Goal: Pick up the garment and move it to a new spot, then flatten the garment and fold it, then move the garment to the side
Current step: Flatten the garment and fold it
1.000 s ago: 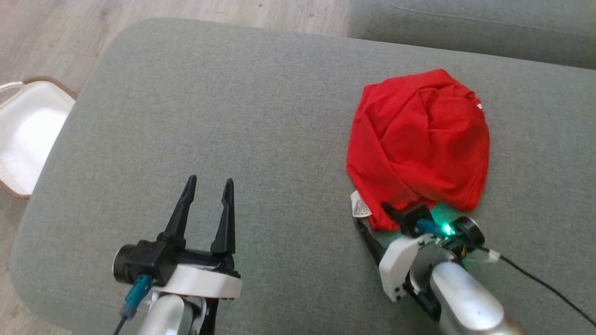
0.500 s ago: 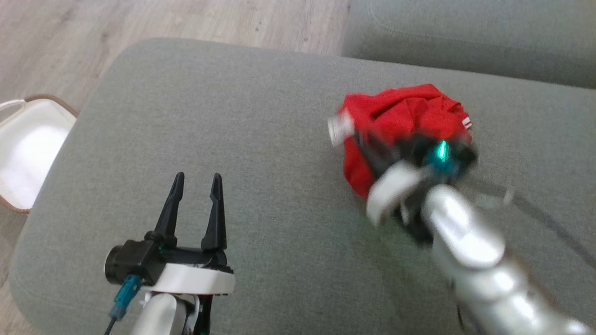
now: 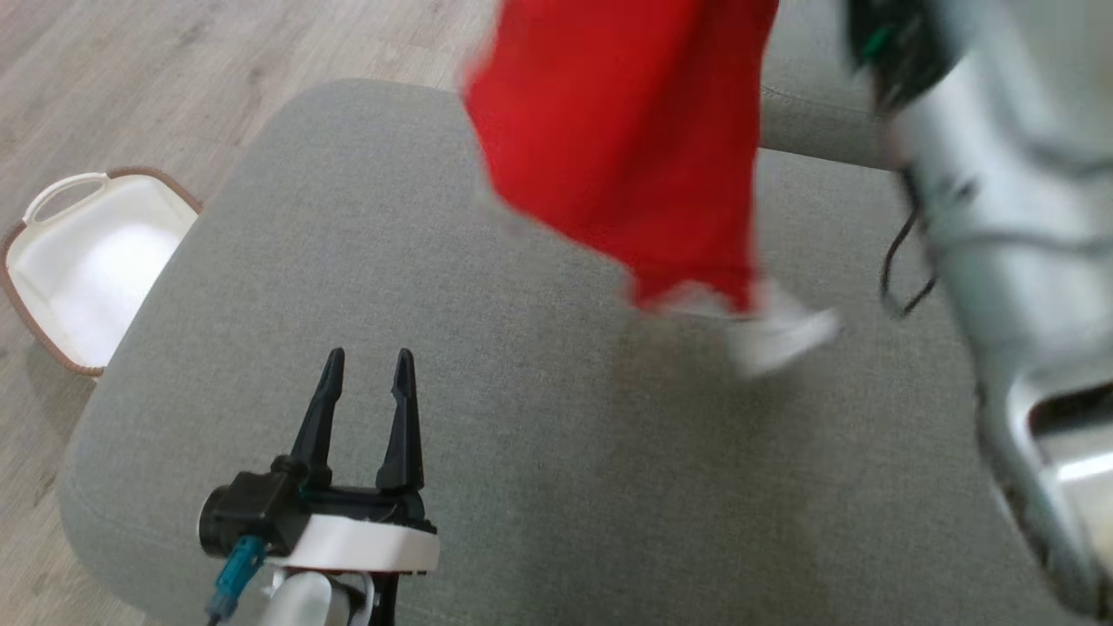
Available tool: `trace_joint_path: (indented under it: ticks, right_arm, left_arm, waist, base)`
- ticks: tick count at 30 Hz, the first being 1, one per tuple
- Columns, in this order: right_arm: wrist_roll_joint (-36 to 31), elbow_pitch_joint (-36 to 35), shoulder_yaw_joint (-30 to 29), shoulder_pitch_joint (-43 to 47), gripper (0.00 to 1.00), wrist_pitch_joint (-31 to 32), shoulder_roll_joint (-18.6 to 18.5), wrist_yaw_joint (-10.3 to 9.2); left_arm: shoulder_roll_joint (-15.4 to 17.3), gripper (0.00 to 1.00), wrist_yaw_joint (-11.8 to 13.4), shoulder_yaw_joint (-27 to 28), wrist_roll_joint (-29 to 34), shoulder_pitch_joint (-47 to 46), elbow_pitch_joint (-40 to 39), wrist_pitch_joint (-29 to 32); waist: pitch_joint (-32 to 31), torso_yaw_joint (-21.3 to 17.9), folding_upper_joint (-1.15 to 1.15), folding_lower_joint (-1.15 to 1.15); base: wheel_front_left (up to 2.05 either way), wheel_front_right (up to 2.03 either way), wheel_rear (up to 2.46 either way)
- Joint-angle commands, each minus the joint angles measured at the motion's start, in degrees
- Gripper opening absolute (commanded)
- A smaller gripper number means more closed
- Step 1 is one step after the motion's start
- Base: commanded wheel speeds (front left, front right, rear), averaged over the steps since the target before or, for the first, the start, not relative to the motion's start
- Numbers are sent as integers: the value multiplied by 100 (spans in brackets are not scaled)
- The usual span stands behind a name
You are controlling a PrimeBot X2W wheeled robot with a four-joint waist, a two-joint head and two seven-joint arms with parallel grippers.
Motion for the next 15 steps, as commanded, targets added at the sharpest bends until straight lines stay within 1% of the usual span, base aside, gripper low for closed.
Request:
trace_joint_path:
  ticks: [1, 3, 5, 7, 9, 10, 12, 15]
  right_arm:
    - [39, -25, -171, -161, 0, -43, 105, 37]
    - [-31, 98, -481, -230, 0, -53, 105, 37]
    - [-55, 143, -755, -106, 0, -55, 34, 37]
    - [23, 217, -866, 205, 0, -56, -151, 37]
    - [202, 372, -871, 658, 0, 123, -394, 37]
    - [202, 372, -871, 658, 0, 123, -394, 37]
    - [210, 634, -812, 1170, 0, 416, -751, 37]
    - [-100, 1142, -702, 1861, 0, 650, -1296, 37]
  left_arm:
    - [-6, 100, 28, 197, -47, -140, -220, -46]
    - [-6, 100, 45, 254, -44, -122, -253, -46]
    - [-6, 100, 54, 299, -44, -106, -270, -46]
    - [-6, 100, 49, 317, -39, -98, -271, -46]
    - [-6, 100, 45, 334, -31, -114, -273, -46]
    - [-6, 100, 45, 334, -31, -114, -273, -46]
    - [-6, 100, 41, 343, -33, -162, -294, -46]
    - [-6, 100, 17, 310, -14, -269, -288, -46]
  waist:
    - [20, -20, 0, 1]
    - [46, -95, 0, 1]
    - [72, -206, 0, 1]
    - [86, -334, 0, 1]
    - [130, -480, 0, 1]
    - [130, -480, 0, 1]
    - [196, -627, 0, 1]
    - [296, -795, 0, 1]
  base:
    - [0, 0, 0]
    - [0, 0, 0]
    - [0, 0, 0]
    - [0, 0, 0]
    - [0, 0, 0]
    - [0, 0, 0]
    - [0, 0, 0]
    - [0, 0, 0]
